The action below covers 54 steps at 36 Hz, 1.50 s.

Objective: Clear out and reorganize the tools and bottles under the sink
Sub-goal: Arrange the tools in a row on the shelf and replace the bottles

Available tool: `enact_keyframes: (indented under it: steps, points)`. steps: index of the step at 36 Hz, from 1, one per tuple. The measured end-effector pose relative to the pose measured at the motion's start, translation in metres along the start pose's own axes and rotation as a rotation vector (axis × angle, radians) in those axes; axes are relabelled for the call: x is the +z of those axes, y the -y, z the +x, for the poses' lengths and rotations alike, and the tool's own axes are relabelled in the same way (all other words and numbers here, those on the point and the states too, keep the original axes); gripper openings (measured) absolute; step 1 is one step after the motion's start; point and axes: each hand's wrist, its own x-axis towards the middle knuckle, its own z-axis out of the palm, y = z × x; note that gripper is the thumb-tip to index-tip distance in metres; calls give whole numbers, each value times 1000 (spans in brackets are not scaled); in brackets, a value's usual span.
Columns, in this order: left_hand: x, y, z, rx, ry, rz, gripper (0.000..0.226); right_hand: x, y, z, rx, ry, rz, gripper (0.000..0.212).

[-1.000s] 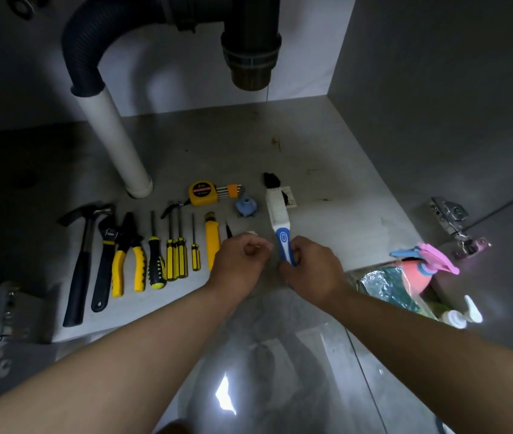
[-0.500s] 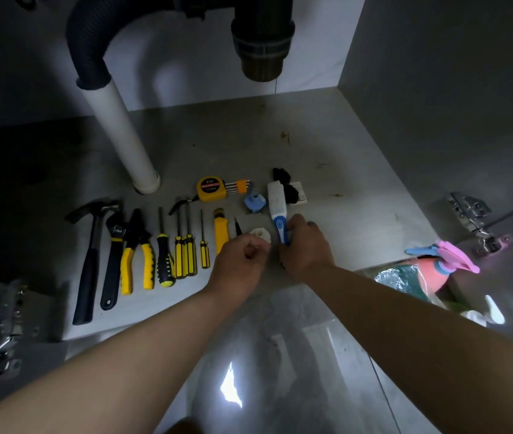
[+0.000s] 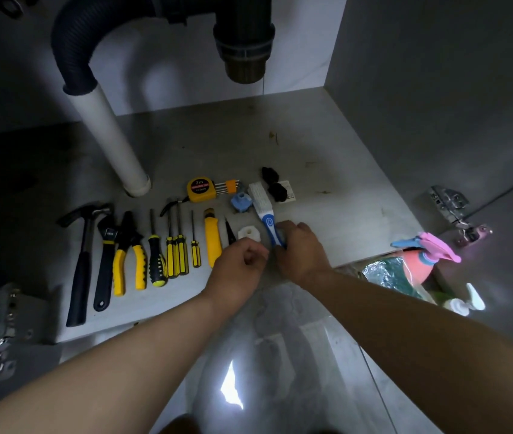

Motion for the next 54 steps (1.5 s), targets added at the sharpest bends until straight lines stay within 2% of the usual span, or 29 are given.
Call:
enact_keyframes:
  steps: [6,9,12,17,21,22,24,26,28,31,34,36,38,41,44,46,48,51,54]
  points:
    - [9,-9,-10,40,67,71,15,-35,-16,-21,-91,104,37,45]
    - [25,-17,-22,107,155,171,14,-60,-36,-49,-143,175,-8,31]
    - [47,-29,-39,203,313,353,13,-75,-69,-97,-66,146,38,16]
    - [87,-50,-69,326,728,605,15,-55,-143,-210,230,15,156,9]
    - [113,-55,-87,320,888,710,19,-28,-196,-280,679,-90,212,4]
    - [118,-56,-91,318,908,727,19,-25,-208,-291,805,-146,231,10]
    - [127,-54,-98,307,923,731,19,-24,-228,-301,995,-212,277,38]
    - [136,-50,-102,287,927,711,16,-25,-243,-302,1055,-205,317,61]
    - [143,-43,-105,254,918,680,13,-24,-255,-295,1018,-207,328,73]
    - [148,-28,-110,156,888,606,14,-18,-269,-278,913,-191,277,76]
    - [150,-15,-113,84,874,583,14,-9,-272,-264,865,-125,137,59]
    - [150,-11,-114,38,863,571,13,-3,-265,-262,864,-142,109,48]
    - [150,-13,-114,-14,856,552,15,1,-251,-266,821,-151,168,44]
    - [150,-24,-111,-143,829,496,21,6,-222,-271,614,-150,352,40]
    - [151,-34,-110,-305,818,318,39,1,-188,-264,370,-129,561,41]
    - [152,-38,-111,-378,807,187,46,-9,-165,-255,286,-120,686,45]
    - [152,-42,-113,-379,739,82,35,-19,-148,-244,208,-110,739,47]
    - [145,-47,-111,-223,539,183,14,-29,-136,-227,166,-75,808,52]
    - [128,-51,-103,-264,400,79,11,-26,-137,-212,305,-65,856,53]
